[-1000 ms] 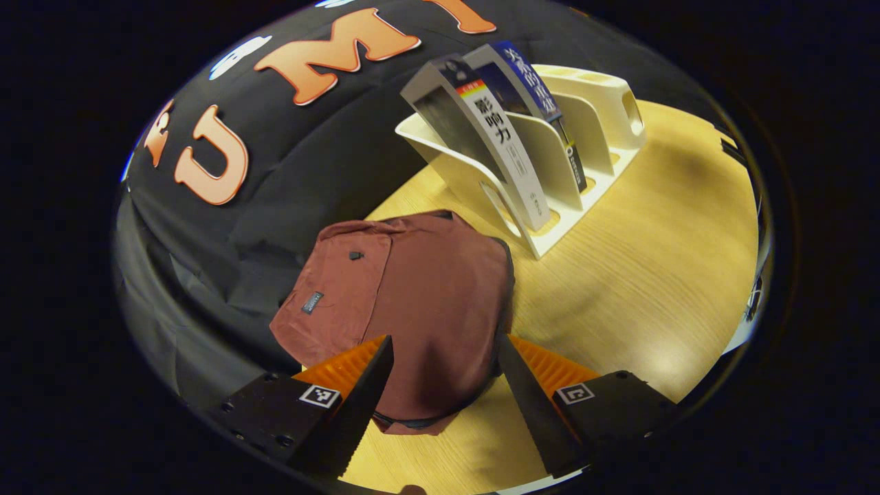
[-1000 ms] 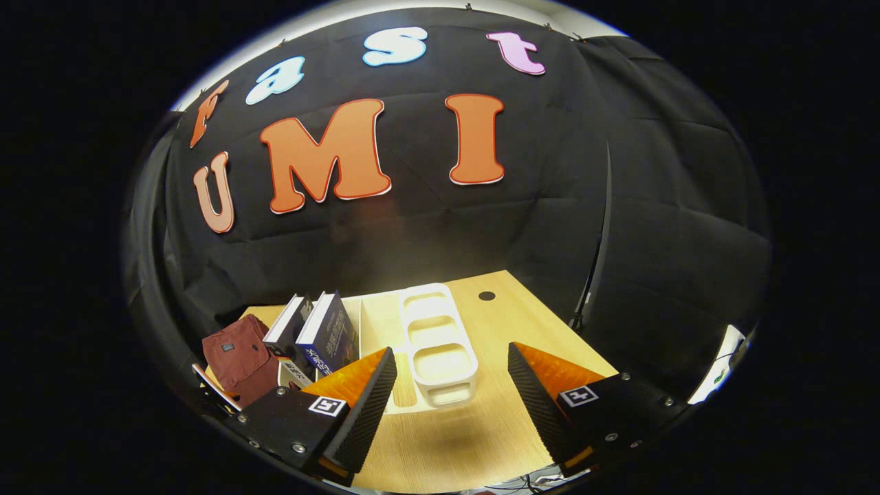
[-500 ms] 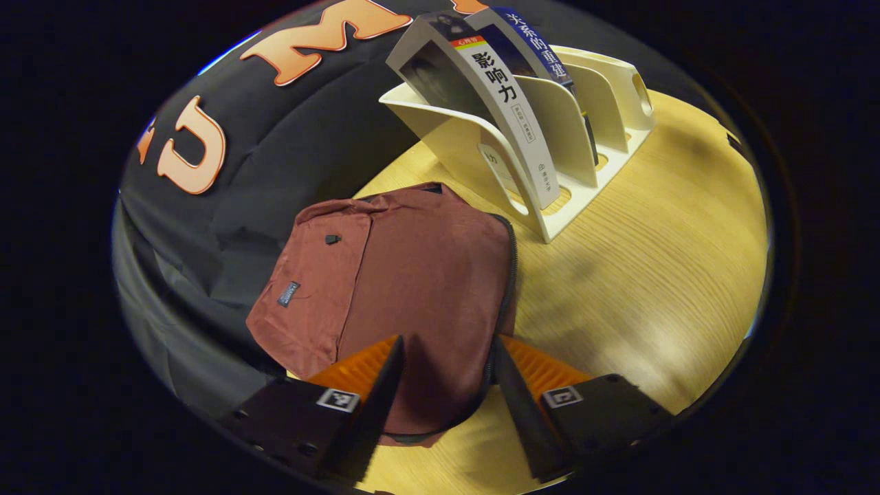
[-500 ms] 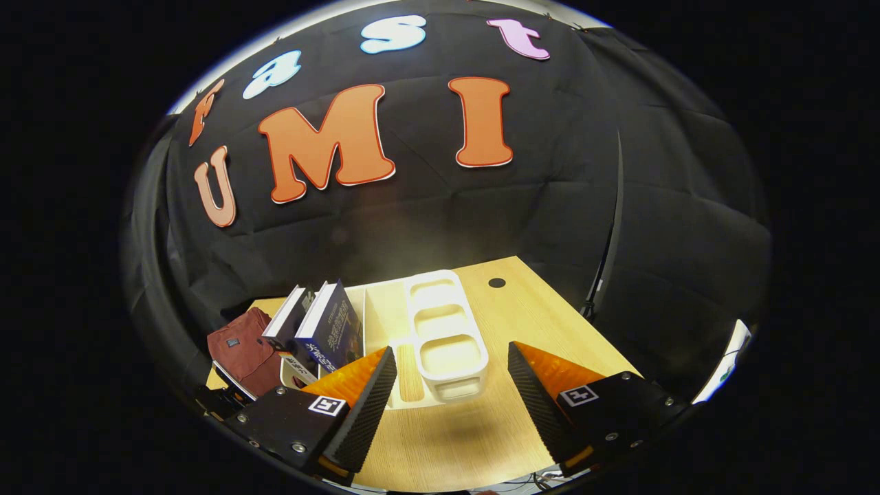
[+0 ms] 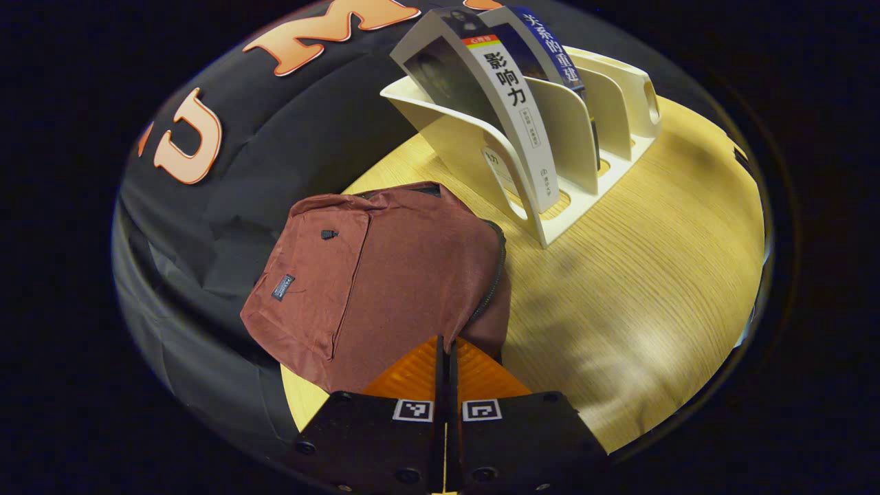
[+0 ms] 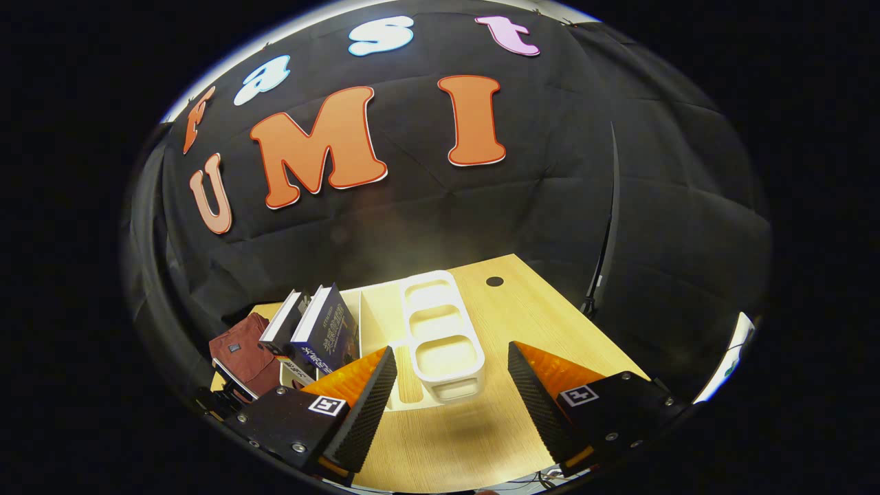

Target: Open the schoolbag, grab two books from the bookshelf and put them into the schoolbag.

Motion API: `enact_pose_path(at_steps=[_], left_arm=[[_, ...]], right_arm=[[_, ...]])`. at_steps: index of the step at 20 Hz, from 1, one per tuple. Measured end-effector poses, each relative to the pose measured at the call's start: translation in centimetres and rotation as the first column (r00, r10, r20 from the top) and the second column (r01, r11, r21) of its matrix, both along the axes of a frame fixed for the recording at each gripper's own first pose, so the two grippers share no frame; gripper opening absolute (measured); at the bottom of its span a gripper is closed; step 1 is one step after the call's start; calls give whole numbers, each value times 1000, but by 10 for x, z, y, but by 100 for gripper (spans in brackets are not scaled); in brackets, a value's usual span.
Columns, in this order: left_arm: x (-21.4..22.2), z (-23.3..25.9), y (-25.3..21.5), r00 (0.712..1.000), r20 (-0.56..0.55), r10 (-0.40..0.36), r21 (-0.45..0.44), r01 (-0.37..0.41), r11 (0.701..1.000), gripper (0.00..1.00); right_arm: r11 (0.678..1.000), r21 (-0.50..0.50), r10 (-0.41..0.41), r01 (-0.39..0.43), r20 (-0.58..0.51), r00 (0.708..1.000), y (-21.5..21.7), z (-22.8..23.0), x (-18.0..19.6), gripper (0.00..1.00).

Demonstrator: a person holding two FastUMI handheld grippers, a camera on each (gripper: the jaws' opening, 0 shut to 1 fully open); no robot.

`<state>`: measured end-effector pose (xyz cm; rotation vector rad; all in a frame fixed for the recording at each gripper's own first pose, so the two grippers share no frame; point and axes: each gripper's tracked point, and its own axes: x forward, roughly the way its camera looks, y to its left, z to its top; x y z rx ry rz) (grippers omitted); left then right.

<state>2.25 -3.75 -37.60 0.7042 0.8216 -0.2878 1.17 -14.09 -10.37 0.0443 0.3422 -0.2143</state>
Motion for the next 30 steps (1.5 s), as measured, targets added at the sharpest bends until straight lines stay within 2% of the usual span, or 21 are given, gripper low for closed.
enact_pose_path(at_steps=[4,8,10,12,16,21,26,30], left_arm=[[-3,9,3,999,-31,-11,44,13,999,1],[1,24,2,995,-95,-28,15,30,999,1],[3,36,3,991,-125,-42,-24,39,999,1],[6,53,8,985,-164,-59,-67,49,997,0],[19,102,29,971,-218,-101,-113,78,991,1],[56,165,68,975,-174,-141,-136,118,984,1],[84,200,86,977,-97,-192,-151,176,973,1],[107,221,95,984,-51,-169,-215,154,964,1]], right_arm=[[1000,24,15,-15,10,1000,-2,5,-2,97],[990,17,137,-137,12,990,25,9,0,97],[981,53,184,-185,14,983,42,10,1,97],[976,108,188,-188,12,982,57,8,0,97],[983,122,133,-139,54,990,82,13,1,97],[991,77,105,-110,63,992,116,16,4,97],[985,-5,171,-171,28,985,172,31,16,97],[968,-80,238,-239,-23,971,210,49,40,97]])
